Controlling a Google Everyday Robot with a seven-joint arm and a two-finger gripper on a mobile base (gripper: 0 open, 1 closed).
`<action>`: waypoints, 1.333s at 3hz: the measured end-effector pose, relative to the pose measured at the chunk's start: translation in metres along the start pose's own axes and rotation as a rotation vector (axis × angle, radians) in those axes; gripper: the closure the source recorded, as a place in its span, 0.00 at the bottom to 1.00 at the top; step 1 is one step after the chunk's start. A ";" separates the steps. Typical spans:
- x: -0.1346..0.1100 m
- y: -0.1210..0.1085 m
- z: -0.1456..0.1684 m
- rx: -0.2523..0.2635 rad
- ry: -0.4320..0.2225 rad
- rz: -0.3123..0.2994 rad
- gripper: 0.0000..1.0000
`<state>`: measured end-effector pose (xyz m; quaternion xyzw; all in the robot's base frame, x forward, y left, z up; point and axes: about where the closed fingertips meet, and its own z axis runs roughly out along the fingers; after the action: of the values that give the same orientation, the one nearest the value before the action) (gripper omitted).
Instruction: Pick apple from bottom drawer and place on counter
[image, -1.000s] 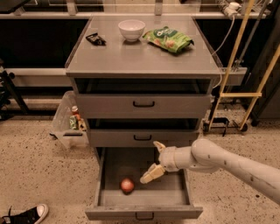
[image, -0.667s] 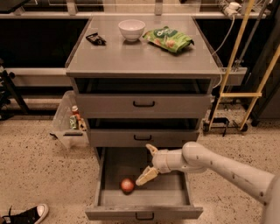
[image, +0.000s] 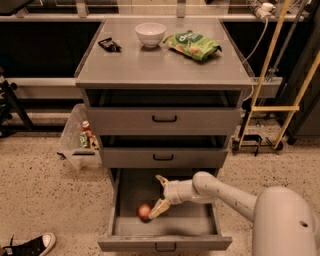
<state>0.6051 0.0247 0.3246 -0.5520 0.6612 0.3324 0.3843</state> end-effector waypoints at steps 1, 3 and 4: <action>0.025 -0.006 0.038 -0.007 -0.035 -0.026 0.00; 0.045 -0.007 0.075 -0.022 -0.048 -0.073 0.00; 0.068 -0.015 0.084 0.012 -0.027 -0.104 0.00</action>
Offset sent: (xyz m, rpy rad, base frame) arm 0.0177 0.0646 -0.1103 0.0476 -0.1018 0.1000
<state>0.6249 0.0623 0.2248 -0.5789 0.6283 0.3152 0.4132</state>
